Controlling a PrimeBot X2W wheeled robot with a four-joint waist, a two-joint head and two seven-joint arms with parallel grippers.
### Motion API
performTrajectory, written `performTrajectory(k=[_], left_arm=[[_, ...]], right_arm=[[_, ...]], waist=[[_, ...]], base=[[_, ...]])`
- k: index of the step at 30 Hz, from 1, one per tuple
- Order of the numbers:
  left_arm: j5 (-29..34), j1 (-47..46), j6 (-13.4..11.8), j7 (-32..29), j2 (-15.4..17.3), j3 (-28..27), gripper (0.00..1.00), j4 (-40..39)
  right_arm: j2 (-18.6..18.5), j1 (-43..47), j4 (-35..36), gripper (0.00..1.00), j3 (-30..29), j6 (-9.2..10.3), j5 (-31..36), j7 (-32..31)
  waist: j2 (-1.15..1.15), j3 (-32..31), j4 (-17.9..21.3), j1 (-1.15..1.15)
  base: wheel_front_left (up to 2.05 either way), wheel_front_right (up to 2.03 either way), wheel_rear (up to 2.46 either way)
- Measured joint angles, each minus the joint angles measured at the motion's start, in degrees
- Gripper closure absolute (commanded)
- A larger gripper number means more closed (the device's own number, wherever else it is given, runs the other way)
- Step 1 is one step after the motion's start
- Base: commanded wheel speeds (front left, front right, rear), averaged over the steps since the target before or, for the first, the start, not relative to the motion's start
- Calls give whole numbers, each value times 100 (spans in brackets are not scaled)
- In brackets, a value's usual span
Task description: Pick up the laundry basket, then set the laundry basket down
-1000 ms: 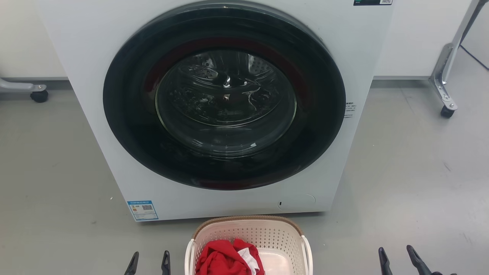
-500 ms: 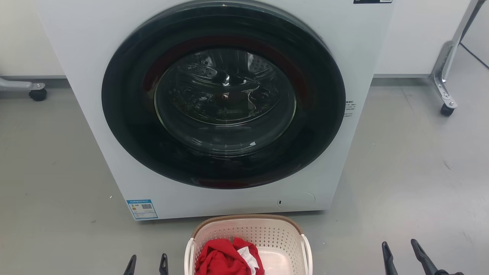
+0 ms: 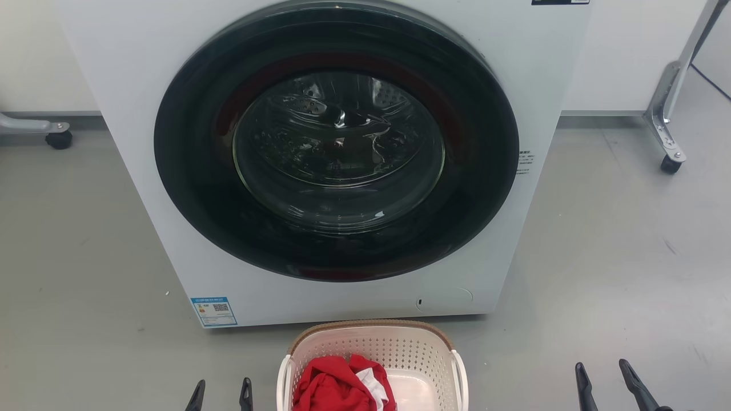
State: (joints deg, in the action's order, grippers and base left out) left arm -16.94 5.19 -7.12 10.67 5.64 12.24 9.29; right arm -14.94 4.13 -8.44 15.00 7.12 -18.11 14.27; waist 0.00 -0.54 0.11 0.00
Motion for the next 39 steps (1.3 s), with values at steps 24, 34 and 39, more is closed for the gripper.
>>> performTrajectory(k=[24,34,39], left_arm=[[-671,54,166,-297,-70,-198,100,289],[-1460,-28,268,-464,-91,-355,100,336],[-1850,-77,366,-563,-115,-448,100,355]], right_arm=[[247,60,-256,100,-263,-162,-724,-257],[353,-20,-311,100,-478,-271,-1462,-470],[411,-98,-346,100,-593,-358,-1848,-580]], waist=[[0,4,-6,0],[0,9,-6,0],[0,13,-7,0]], base=[[0,0,0],[0,0,0],[0,0,0]])
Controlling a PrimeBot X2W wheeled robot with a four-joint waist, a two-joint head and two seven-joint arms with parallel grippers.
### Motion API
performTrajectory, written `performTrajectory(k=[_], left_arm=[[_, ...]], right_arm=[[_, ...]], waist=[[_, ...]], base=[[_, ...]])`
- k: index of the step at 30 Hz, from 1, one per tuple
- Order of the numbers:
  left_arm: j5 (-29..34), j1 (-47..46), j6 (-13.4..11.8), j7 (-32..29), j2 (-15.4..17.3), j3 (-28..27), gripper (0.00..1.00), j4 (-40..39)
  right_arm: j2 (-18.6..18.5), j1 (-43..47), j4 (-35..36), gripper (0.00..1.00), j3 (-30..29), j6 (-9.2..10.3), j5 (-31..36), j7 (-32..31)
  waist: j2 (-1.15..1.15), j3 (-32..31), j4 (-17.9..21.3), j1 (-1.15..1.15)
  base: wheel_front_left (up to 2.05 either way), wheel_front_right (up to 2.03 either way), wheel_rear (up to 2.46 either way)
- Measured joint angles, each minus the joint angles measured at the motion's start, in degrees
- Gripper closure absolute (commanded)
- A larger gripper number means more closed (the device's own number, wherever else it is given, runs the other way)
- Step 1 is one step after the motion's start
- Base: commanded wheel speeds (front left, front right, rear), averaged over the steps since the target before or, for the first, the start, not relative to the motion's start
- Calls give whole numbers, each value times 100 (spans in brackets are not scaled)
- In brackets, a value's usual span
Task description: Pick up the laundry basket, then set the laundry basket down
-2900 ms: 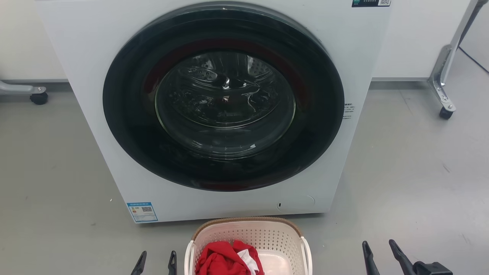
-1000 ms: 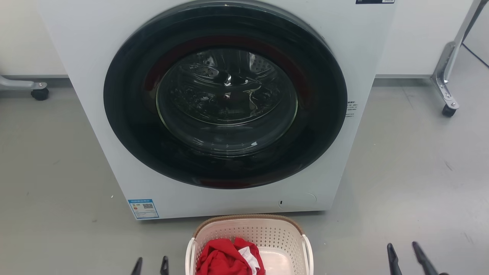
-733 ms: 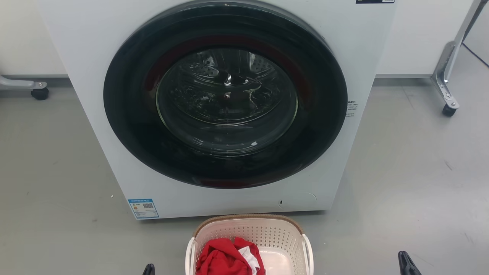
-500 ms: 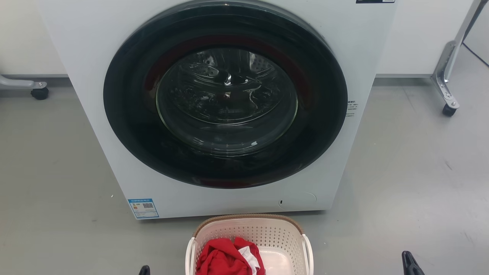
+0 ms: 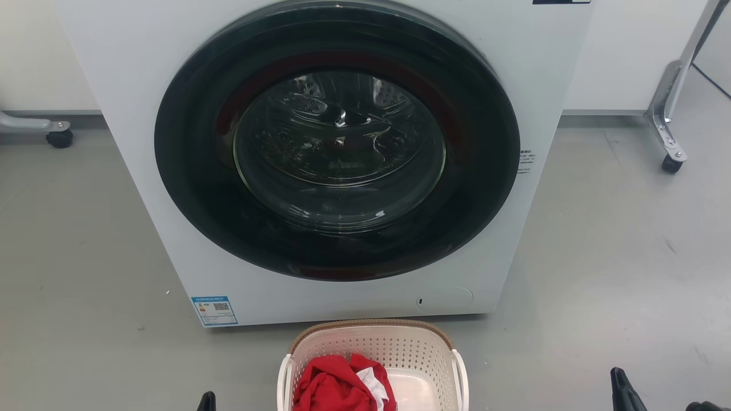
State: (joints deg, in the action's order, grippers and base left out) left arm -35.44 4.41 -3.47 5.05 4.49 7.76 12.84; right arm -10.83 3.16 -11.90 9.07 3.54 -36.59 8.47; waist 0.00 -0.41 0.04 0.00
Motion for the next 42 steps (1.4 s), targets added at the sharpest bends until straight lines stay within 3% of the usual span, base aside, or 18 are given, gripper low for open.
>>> performTrajectory(k=[42], left_arm=[[-3219,-492,601,-680,-109,-747,100,237]], right_arm=[[477,-444,-312,100,-965,-586,-3155,-854]], waist=[[0,29,-2,0]], base=[[0,0,0]])
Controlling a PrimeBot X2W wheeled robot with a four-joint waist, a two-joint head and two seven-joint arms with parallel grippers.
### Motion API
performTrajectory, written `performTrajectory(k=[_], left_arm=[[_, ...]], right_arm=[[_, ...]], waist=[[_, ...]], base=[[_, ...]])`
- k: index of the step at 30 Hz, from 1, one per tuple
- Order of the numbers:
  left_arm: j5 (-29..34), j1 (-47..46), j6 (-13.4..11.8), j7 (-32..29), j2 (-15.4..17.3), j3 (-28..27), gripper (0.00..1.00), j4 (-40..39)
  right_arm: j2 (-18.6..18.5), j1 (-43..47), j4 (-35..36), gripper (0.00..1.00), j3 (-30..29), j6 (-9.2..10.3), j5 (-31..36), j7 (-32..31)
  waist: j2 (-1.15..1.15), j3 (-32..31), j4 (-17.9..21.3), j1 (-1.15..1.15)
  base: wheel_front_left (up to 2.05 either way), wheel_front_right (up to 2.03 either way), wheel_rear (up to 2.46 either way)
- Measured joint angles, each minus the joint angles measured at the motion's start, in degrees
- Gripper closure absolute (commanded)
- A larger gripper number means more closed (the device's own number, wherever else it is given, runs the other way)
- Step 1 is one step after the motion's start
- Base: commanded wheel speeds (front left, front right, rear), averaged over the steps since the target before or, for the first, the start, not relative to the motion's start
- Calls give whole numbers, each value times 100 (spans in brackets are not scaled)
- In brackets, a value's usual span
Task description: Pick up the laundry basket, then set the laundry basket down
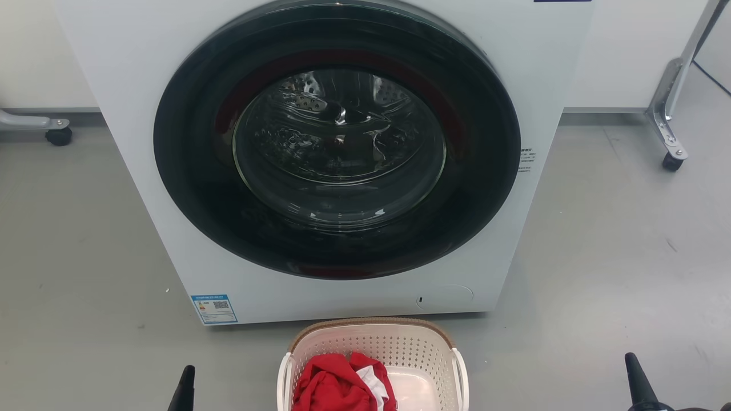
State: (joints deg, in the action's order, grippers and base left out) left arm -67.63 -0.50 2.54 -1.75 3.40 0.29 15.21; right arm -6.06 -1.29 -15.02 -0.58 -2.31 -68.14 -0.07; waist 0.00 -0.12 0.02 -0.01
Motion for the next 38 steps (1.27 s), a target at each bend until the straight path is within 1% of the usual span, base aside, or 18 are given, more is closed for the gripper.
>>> performTrajectory(k=[8,10,15,21,30,38], left_arm=[[-572,-70,104,-120,-15,-147,100,52],[-754,-112,131,-151,-23,-179,100,64],[-1123,-190,208,-224,-34,-260,100,80],[-1564,-269,307,-322,-45,-370,100,112],[-2312,-400,441,-474,-90,-546,100,156],[-2401,-409,453,-474,-101,-553,100,163]], right_arm=[[85,-80,-40,100,-179,-125,-582,-186],[111,-99,-54,100,-227,-131,-748,-221],[164,-193,-81,100,-335,-226,-1121,-310],[237,-226,-138,100,-474,-286,-1567,-446],[344,-331,-207,100,-693,-452,-2305,-638],[354,-403,-210,100,-706,-458,-2327,-643]], waist=[[0,6,0,0],[0,7,-1,0],[0,11,-1,0],[0,15,-1,0],[0,22,-2,1],[0,22,-2,1]], base=[[0,0,0],[0,0,0],[0,0,0],[0,0,0],[0,0,0],[0,0,0]])
